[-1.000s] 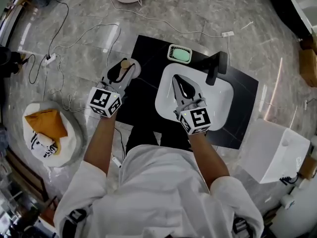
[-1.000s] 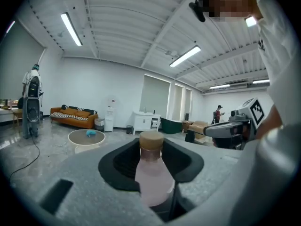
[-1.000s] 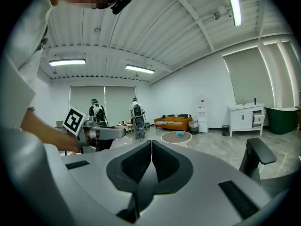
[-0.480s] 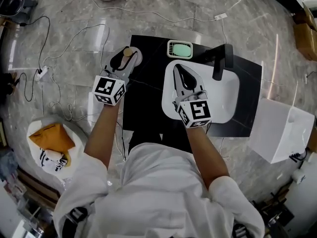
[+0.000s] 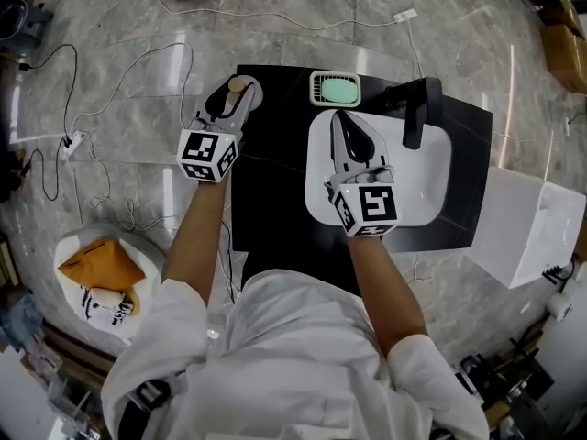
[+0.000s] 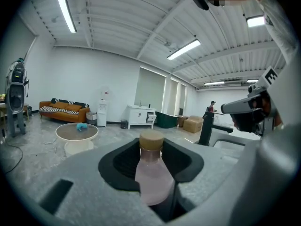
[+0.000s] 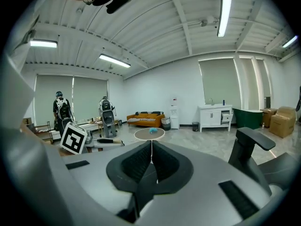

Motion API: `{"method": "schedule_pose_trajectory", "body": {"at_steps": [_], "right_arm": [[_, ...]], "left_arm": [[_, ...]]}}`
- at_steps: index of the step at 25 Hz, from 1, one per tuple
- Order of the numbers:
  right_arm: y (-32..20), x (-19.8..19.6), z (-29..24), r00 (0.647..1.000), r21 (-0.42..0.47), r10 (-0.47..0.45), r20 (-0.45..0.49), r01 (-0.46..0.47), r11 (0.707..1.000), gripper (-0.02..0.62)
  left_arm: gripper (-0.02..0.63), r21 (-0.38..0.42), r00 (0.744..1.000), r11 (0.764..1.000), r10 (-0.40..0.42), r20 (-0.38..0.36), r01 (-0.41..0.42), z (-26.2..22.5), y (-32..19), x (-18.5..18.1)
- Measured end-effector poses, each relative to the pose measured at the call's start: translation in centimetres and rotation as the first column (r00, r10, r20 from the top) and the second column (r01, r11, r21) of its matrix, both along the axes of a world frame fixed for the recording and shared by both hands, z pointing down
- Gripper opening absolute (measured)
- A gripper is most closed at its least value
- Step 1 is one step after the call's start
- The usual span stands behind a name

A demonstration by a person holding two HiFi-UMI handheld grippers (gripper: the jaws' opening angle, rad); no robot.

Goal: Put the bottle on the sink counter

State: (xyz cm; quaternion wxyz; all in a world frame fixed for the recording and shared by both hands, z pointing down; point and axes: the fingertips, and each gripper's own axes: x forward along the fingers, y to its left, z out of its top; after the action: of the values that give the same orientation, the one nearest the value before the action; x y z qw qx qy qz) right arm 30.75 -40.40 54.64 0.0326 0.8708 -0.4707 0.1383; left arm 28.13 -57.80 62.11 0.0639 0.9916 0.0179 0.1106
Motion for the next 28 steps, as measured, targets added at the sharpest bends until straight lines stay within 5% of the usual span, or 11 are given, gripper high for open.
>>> {"method": "schedule_pose_trajectory", "body": {"at_steps": [28], "right_arm": [[0.7, 1.6, 3.1, 0.995, -0.024, 0.08, 0.065, -0.078, 0.997, 0.015]], "left_arm": [[0.15, 0.097, 0.998, 0.994, 0.06, -0.011, -0.059, 3.9, 0.0, 3.0]]}}
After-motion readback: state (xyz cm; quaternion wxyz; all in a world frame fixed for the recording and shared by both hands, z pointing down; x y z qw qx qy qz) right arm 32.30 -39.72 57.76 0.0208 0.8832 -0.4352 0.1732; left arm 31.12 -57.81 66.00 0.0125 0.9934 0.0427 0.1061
